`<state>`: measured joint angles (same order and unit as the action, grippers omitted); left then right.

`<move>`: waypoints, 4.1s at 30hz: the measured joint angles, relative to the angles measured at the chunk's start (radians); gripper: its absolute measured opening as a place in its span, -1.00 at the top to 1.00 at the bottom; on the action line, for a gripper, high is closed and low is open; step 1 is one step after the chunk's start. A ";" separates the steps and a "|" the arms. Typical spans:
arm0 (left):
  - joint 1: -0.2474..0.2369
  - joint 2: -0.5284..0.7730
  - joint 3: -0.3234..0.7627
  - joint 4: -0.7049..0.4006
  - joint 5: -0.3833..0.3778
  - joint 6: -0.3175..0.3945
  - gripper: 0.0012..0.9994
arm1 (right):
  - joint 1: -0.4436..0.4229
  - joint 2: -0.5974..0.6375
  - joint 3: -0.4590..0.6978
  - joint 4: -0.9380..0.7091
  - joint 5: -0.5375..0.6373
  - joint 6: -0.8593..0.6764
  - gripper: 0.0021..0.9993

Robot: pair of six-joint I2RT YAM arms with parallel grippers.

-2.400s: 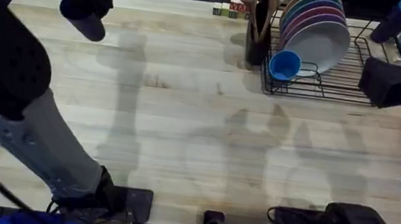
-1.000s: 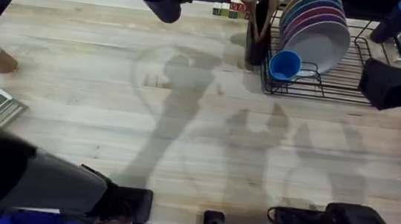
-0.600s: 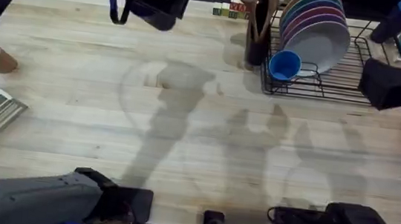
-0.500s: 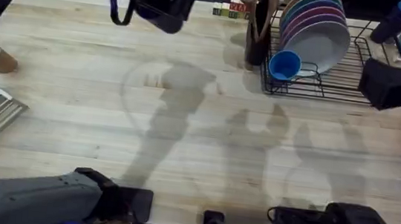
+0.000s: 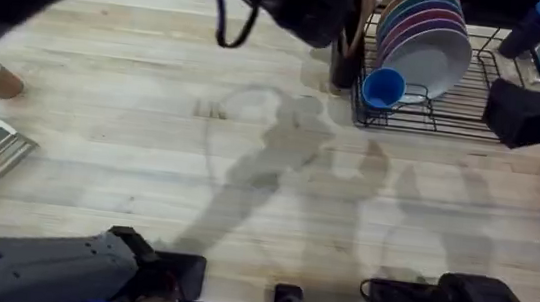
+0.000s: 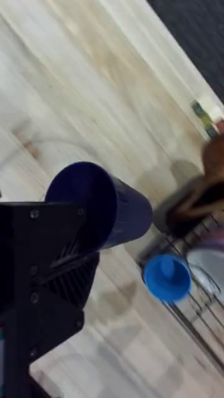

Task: Pick up the cup on the table and put them onto the rack.

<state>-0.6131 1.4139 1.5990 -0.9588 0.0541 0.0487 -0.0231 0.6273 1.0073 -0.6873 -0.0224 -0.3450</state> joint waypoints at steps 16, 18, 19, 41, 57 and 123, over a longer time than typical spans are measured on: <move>-0.204 0.206 0.000 0.156 0.004 0.001 0.92 | 0.000 0.000 0.000 -0.006 0.000 0.000 -0.99; -0.230 0.228 -0.001 0.178 0.004 0.001 0.92 | 0.000 0.000 0.000 -0.006 0.000 0.000 -0.99; -0.241 0.236 -0.001 0.185 0.005 0.001 0.92 | 0.000 0.000 0.000 -0.006 0.000 0.000 -0.99; -0.280 0.284 -0.002 0.249 -0.088 -0.020 0.92 | 0.000 0.000 0.000 -0.008 0.000 0.000 -0.99; -0.280 0.289 -0.002 0.249 -0.126 -0.087 0.92 | 0.000 0.000 0.000 -0.008 0.000 0.000 -0.99; -0.280 0.438 -0.002 0.339 -0.102 -0.111 0.68 | 0.000 0.000 0.000 -0.008 0.000 0.000 -0.99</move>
<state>-0.8936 1.8523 1.5974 -0.6201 -0.0479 -0.0624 -0.0231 0.6273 1.0073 -0.6949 -0.0223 -0.3450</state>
